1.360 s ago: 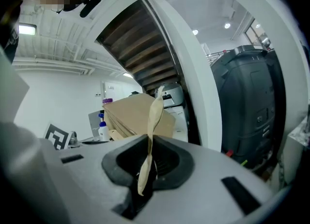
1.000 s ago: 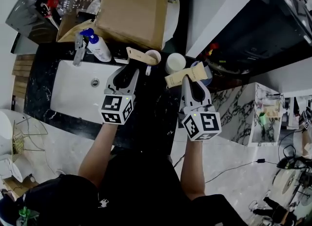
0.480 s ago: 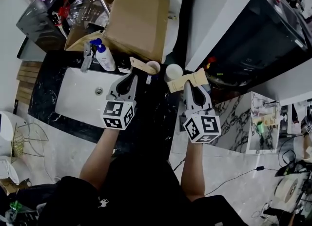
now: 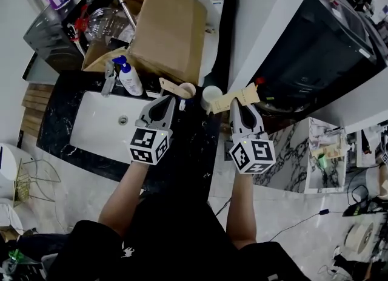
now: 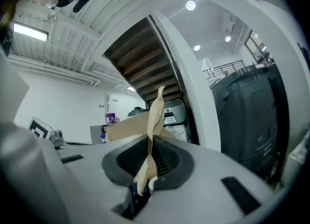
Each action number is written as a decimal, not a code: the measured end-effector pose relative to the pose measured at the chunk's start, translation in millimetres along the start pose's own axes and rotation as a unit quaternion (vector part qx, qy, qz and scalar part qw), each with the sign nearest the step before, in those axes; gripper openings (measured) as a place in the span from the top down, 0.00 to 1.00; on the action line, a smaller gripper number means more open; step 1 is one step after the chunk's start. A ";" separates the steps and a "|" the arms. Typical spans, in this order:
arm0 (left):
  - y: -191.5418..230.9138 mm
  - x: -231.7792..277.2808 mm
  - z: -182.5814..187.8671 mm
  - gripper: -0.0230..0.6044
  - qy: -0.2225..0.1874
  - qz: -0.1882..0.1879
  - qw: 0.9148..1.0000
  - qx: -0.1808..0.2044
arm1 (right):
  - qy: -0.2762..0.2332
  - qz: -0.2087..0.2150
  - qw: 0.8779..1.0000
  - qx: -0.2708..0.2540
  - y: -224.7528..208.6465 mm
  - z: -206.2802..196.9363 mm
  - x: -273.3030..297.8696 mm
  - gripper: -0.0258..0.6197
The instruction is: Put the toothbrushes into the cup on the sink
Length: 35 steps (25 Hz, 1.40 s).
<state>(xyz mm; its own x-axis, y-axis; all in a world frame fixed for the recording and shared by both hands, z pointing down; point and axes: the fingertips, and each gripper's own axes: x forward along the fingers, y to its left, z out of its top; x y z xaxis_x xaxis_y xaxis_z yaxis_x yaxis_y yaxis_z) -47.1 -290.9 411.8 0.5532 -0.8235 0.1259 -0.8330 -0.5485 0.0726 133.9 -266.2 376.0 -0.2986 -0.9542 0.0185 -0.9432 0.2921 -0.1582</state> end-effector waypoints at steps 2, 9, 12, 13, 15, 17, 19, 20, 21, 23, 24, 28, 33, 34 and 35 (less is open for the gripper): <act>-5.0 2.8 5.9 0.96 -0.005 -0.009 1.000 0.008 | -0.004 -0.001 1.000 -0.001 -3.2 4.9 3.0 0.92; -11.2 18.9 12.4 0.96 -0.004 -0.019 0.999 0.026 | -0.008 -0.007 1.000 0.002 -15.3 9.1 18.0 0.92; -12.3 27.0 9.7 0.96 0.003 -0.022 0.999 0.030 | -0.004 -0.011 1.000 0.007 -21.6 4.9 26.4 0.92; -11.8 29.2 8.3 0.96 0.005 -0.023 0.999 0.030 | -0.001 -0.012 1.000 0.008 -23.2 2.7 29.7 0.92; -10.6 33.1 4.9 0.96 0.009 -0.025 0.999 0.027 | 0.003 -0.014 1.000 0.014 -26.3 -2.6 36.0 0.92; -9.5 37.9 0.8 0.96 0.013 -0.027 0.999 0.024 | 0.008 -0.017 1.000 0.019 -30.5 -8.5 42.2 0.92; -8.0 43.9 -3.1 0.96 0.017 -0.028 0.999 0.023 | 0.013 -0.019 0.999 0.023 -35.2 -14.6 48.9 0.92; -7.0 46.7 -5.0 0.96 0.018 -0.029 0.999 0.022 | 0.016 -0.020 0.999 0.026 -37.2 -17.8 52.3 0.92; -6.1 49.4 -6.9 0.96 0.020 -0.029 0.999 0.022 | 0.018 -0.021 0.999 0.029 -38.9 -20.8 55.6 0.92; -4.4 53.8 -11.1 0.96 0.024 -0.030 0.999 0.020 | 0.023 -0.022 0.999 0.033 -41.2 -26.7 61.7 0.92; -3.4 55.8 -13.3 0.96 0.026 -0.031 0.999 0.019 | 0.025 -0.022 0.999 0.035 -42.1 -29.4 64.6 0.92; -0.1 62.3 -21.3 0.96 0.034 -0.031 0.999 0.016 | 0.034 -0.022 0.998 0.042 -44.2 -39.4 75.1 0.92; 2.9 67.7 -29.2 0.96 0.044 -0.033 0.998 0.012 | 0.047 -0.023 0.997 0.050 -45.2 -53.3 84.0 0.92; 4.0 68.5 -30.3 0.96 0.045 -0.033 0.998 0.011 | 0.048 -0.023 0.997 0.051 -44.7 -55.9 85.3 0.92; 5.0 69.1 -31.4 0.96 0.045 -0.033 0.998 0.011 | 0.050 -0.022 0.997 0.054 -44.2 -58.5 86.4 0.92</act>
<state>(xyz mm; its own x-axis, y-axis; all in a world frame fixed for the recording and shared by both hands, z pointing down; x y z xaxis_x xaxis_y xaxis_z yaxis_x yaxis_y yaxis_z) -13.3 -345.9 451.9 0.6029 -0.7695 0.2109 -0.7938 -0.6050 0.0621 141.3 -357.7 442.3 -0.2745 -0.9533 0.1257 -0.9366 0.2355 -0.2593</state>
